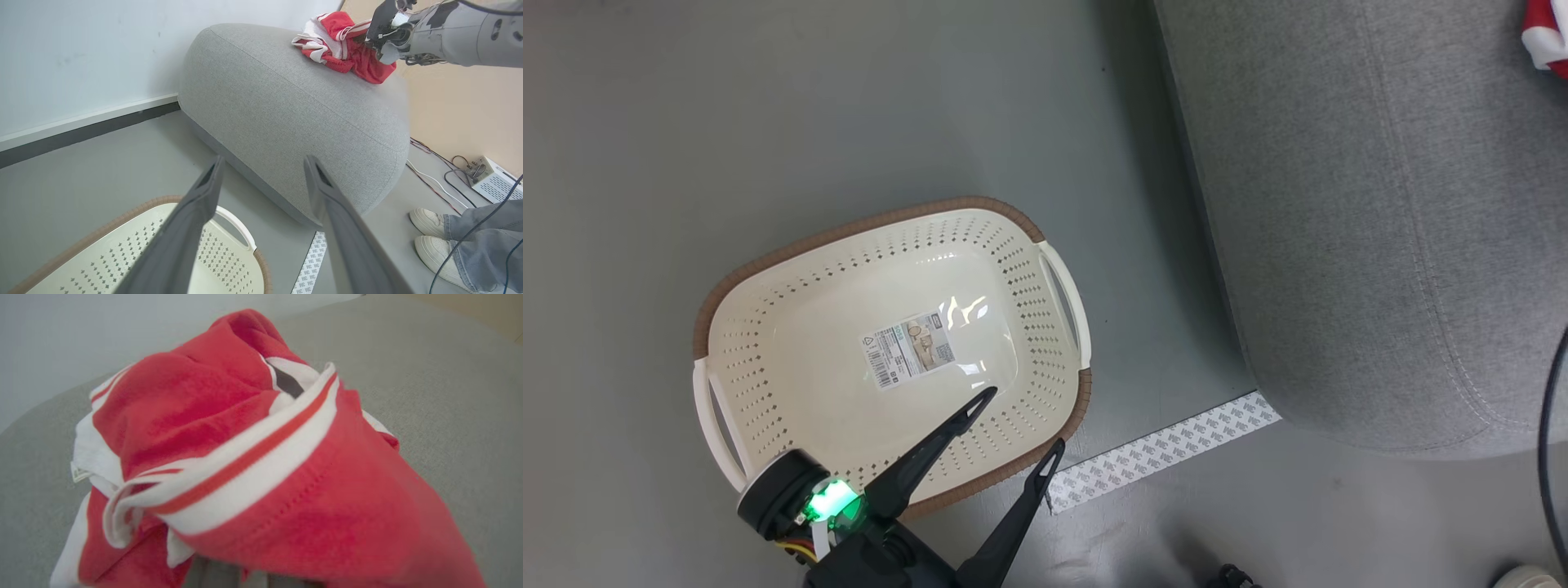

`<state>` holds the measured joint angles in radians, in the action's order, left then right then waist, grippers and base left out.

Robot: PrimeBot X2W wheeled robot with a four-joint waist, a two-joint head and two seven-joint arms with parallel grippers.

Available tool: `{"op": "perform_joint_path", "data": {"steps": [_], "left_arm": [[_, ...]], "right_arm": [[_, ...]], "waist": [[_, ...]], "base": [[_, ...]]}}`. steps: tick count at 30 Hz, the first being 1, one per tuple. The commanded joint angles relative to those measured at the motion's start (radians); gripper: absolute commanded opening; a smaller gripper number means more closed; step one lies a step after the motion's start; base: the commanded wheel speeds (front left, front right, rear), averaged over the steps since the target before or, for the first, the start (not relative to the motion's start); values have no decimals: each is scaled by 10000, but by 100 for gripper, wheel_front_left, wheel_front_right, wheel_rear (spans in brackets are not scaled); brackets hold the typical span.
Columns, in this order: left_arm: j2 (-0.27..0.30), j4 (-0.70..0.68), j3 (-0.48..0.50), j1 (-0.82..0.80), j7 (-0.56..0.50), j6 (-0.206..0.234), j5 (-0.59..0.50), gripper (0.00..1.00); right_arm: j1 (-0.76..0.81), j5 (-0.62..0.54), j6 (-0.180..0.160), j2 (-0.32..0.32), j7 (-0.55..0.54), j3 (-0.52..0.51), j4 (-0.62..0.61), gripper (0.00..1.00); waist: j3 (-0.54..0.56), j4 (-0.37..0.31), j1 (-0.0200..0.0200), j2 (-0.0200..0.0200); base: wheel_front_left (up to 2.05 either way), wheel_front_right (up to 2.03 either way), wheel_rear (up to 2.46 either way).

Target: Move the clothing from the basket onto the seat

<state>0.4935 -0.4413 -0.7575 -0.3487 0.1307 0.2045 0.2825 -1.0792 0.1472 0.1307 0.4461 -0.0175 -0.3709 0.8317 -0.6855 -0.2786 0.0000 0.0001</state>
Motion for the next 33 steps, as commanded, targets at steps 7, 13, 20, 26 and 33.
{"op": "perform_joint_path", "data": {"steps": [7,13,20,26,33], "left_arm": [[-170,173,-80,-78,165,-97,211,100],[-582,940,-125,-301,605,-367,549,100],[-1515,2257,161,-98,1152,-631,1601,100],[-2085,3466,824,643,1341,-591,2105,100],[-2526,4279,1999,1997,1354,-338,2261,100]], "right_arm": [[354,-1363,0,-450,563,-384,396,100],[879,-1934,0,-1058,512,-454,-131,100],[2320,-1795,-1,-1096,163,446,-490,100],[4245,-928,-1,-753,-44,1849,-1210,100],[6299,439,-1,-923,-143,3021,-2913,100]], "waist": [[479,86,0,-1],[1320,298,0,-1],[2895,898,0,-1],[4597,1381,0,-1],[6349,1770,0,-1]], "base": [[0,0,0],[0,0,0],[0,0,0],[0,0,0],[0,0,0]]}}
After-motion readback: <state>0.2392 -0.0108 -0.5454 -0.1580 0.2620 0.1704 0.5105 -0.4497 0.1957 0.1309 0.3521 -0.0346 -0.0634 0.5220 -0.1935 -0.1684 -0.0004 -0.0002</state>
